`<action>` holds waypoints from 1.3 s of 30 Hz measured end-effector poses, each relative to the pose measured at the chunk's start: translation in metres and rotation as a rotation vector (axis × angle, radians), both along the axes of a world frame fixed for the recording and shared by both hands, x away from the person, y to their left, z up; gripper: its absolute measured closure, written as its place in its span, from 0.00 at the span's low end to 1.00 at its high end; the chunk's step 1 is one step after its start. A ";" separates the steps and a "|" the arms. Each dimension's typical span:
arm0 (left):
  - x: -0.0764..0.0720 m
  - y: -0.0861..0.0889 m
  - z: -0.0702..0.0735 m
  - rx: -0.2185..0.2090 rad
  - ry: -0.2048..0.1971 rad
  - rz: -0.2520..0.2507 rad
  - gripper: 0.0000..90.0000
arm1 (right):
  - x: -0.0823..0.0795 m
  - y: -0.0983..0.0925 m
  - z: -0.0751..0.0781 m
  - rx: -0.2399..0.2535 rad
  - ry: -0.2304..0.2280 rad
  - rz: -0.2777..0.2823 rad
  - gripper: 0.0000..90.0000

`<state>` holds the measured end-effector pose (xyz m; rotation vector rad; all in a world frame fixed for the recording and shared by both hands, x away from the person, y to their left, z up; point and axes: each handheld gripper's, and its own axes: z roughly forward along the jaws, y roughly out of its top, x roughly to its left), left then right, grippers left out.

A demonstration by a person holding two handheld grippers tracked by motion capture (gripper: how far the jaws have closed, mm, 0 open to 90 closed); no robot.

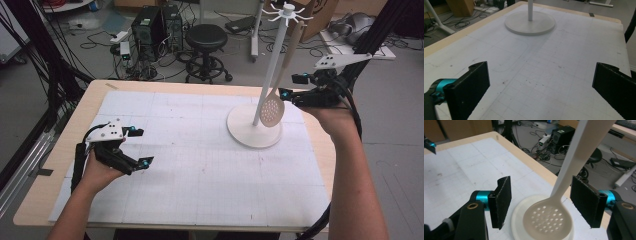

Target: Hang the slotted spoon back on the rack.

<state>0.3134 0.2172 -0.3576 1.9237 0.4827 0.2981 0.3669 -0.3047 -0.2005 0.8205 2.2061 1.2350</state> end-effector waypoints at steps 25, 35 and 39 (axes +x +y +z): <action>0.000 0.001 0.000 -0.004 0.001 0.001 0.02 | -0.032 0.010 -0.053 0.102 -0.017 0.098 0.26; 0.000 0.001 -0.002 0.002 0.004 0.000 0.02 | -0.045 0.010 -0.087 0.126 -0.012 0.084 0.23; 0.001 0.001 -0.003 -0.003 0.010 0.000 0.02 | -0.049 0.009 -0.101 0.141 -0.012 0.083 0.22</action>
